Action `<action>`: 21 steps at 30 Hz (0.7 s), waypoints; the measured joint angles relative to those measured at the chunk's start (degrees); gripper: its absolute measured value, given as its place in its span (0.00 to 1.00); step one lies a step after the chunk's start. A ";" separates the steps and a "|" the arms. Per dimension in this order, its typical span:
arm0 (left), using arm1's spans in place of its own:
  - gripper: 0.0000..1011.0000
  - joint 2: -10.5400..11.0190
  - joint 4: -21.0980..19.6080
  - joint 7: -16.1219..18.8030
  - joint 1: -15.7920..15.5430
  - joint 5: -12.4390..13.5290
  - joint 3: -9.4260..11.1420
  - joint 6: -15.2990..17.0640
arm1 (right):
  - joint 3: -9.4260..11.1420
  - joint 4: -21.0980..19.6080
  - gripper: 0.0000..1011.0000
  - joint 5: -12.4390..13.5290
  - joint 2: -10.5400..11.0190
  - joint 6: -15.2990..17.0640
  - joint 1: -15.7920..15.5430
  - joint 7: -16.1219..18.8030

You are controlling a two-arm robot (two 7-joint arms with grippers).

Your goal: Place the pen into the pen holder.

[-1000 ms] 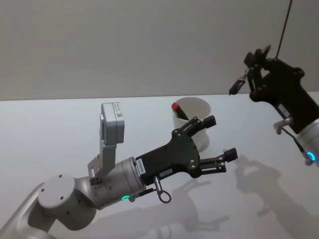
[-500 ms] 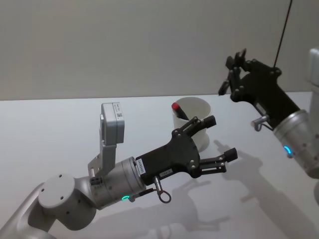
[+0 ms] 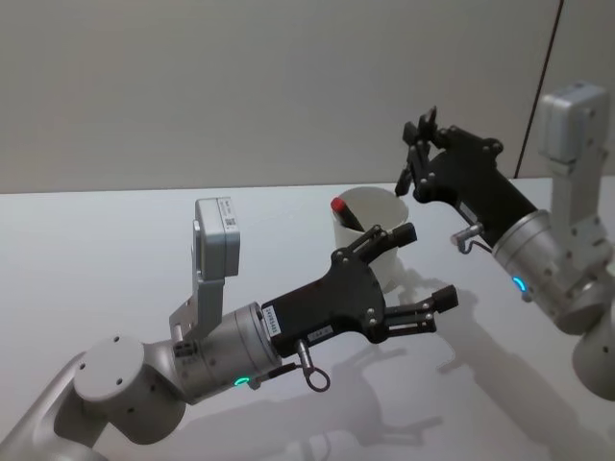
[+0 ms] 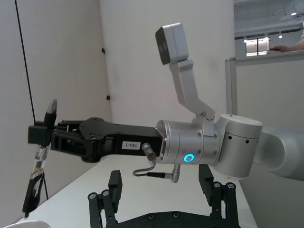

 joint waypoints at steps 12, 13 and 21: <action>0.99 0.00 0.00 0.00 0.00 0.00 0.00 0.00 | -0.55 3.97 0.13 0.21 -2.01 2.79 2.02 0.38; 0.99 0.00 0.00 0.00 0.00 0.00 0.00 0.00 | -0.59 4.18 0.13 0.26 -2.13 2.98 2.13 0.41; 0.99 0.00 0.00 0.00 0.00 0.00 0.00 0.00 | -0.89 6.00 0.15 0.60 -3.05 4.14 3.00 0.56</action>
